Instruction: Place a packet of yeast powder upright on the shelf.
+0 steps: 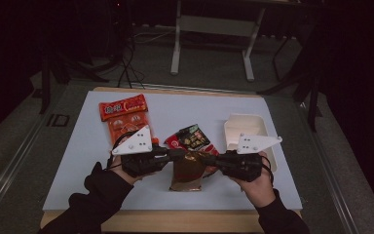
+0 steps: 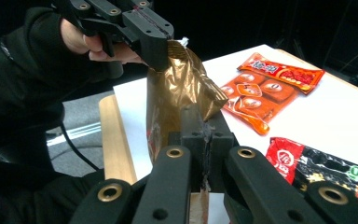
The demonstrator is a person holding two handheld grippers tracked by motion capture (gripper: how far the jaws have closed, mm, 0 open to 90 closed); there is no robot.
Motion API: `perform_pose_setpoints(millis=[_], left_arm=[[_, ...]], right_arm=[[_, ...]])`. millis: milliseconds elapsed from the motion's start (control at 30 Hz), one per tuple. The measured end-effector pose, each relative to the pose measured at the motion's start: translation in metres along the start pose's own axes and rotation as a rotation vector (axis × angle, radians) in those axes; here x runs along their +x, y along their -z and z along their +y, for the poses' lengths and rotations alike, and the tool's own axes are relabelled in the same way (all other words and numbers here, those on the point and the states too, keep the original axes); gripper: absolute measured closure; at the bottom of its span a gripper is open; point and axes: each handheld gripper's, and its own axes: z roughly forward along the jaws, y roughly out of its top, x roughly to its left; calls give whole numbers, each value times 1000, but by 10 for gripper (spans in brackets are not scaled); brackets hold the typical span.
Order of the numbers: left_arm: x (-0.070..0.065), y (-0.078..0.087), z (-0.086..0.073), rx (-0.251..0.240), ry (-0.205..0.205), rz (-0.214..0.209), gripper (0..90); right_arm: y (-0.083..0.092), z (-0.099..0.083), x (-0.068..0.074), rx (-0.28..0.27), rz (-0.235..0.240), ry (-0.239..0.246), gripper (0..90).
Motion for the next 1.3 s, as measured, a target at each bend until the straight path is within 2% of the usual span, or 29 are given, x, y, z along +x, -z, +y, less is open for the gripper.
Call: perform_pose_setpoints(millis=[100,167,233,300,500,633,767,833,967,1033,1100,1167,1233,1267,1300], left_arm=[[0,2,2,-15,1,8,800],[0,5,3,-17,8,34,688],[1,8,3,-33,28,50,629],[2,11,3,-40,37,62,531],[1,20,3,-61,72,105,413],[3,24,0,-46,112,110,298],[3,26,-5,-33,148,122,232],[2,27,-8,-22,156,111,171],[0,28,-15,-14,160,119,90],[0,29,-20,-13,173,116,72],[-1,31,-26,-13,182,129,17],[0,33,-33,-22,207,135,17],[1,34,-36,-29,215,135,17],[3,35,-47,-9,232,145,18],[4,35,-51,-4,228,139,18]], right_arm=[[1,2,0,-3,10,-1,897],[2,5,0,3,-8,21,898],[5,7,-1,0,-21,27,898],[8,10,-3,-10,-26,28,898],[19,19,-10,-40,-49,27,897],[26,26,-16,-67,-58,27,897],[33,33,-23,-88,-79,39,896],[37,36,-27,-97,-94,42,896],[43,40,-37,-115,-116,32,896],[46,42,-42,-121,-127,33,896],[48,43,-46,-118,-133,49,896],[50,44,-52,-116,-147,51,896],[52,45,-55,-119,-152,49,896],[55,46,-64,-118,-168,51,896],[56,46,-67,-120,-171,47,896]])
